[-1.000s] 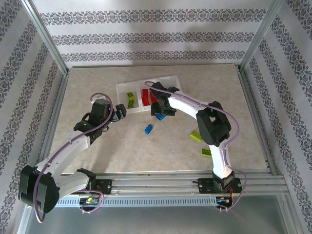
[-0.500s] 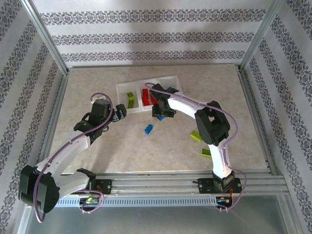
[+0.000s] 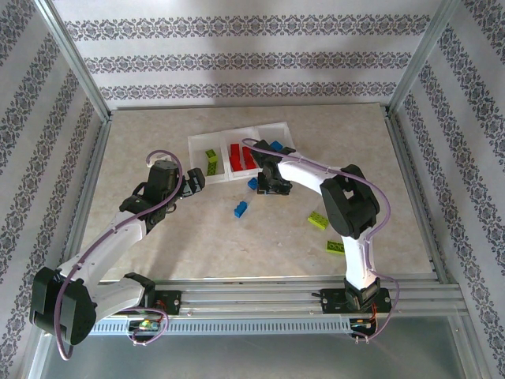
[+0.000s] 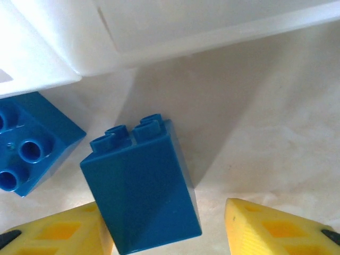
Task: Sort the legos into containers by color
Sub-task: Pick up the lego from the center of the table.
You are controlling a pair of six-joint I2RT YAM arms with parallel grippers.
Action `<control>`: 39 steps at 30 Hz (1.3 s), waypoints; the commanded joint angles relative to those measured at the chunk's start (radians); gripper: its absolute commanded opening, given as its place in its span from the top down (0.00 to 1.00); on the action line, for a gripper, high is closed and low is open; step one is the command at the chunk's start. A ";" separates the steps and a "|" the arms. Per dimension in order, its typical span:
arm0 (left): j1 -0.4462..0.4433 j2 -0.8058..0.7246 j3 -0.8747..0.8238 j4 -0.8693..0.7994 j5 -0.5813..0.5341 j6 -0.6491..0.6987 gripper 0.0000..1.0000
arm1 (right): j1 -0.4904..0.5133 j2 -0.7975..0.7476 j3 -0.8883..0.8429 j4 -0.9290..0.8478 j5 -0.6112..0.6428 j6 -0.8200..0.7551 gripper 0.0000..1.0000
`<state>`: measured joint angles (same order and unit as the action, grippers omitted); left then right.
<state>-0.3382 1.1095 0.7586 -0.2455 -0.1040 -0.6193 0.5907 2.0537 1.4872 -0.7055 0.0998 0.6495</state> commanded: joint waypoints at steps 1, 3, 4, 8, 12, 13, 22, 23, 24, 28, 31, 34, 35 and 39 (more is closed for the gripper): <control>0.014 0.012 0.003 0.037 0.016 -0.014 0.00 | -0.003 -0.028 0.014 -0.006 0.010 -0.003 0.45; 0.013 0.015 0.004 0.037 0.018 -0.014 0.00 | -0.003 -0.016 0.025 -0.006 0.004 -0.007 0.45; 0.014 0.015 0.005 0.036 0.019 -0.014 0.00 | -0.004 -0.010 0.030 -0.006 0.002 -0.008 0.45; 0.015 0.013 0.006 0.035 0.020 -0.013 0.00 | -0.009 0.012 0.048 -0.009 0.000 -0.014 0.50; 0.015 0.012 0.005 0.031 0.017 -0.010 0.00 | -0.017 0.015 0.045 -0.005 0.001 -0.024 0.51; 0.015 0.011 0.005 0.030 0.017 -0.010 0.00 | -0.019 0.015 0.044 -0.003 0.000 -0.028 0.51; 0.015 0.012 0.001 0.031 0.017 -0.011 0.00 | -0.027 -0.008 0.012 0.003 0.002 -0.045 0.65; 0.016 0.011 0.001 0.031 0.017 -0.011 0.00 | -0.026 -0.014 0.008 0.004 0.002 -0.043 0.66; 0.015 0.010 0.000 0.031 0.016 -0.011 0.00 | -0.026 -0.020 0.002 0.005 0.003 -0.043 0.66; 0.015 0.008 -0.001 0.028 0.015 -0.009 0.00 | -0.025 -0.061 -0.018 0.000 0.013 -0.040 0.66; 0.015 0.005 -0.002 0.026 0.012 -0.008 0.00 | -0.023 -0.101 -0.029 -0.009 0.028 -0.042 0.67; 0.015 0.005 -0.003 0.026 0.008 -0.008 0.00 | -0.023 -0.142 -0.032 -0.021 0.049 -0.048 0.67; 0.015 0.005 -0.002 0.029 0.009 -0.008 0.00 | -0.023 -0.152 -0.029 -0.025 0.056 -0.053 0.67; 0.015 0.011 -0.002 0.035 0.014 -0.008 0.00 | -0.034 -0.175 0.014 -0.040 0.087 -0.085 0.66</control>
<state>-0.3382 1.1213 0.7586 -0.2451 -0.0860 -0.6189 0.5705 1.9118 1.4670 -0.7181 0.1368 0.5968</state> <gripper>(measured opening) 0.995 0.339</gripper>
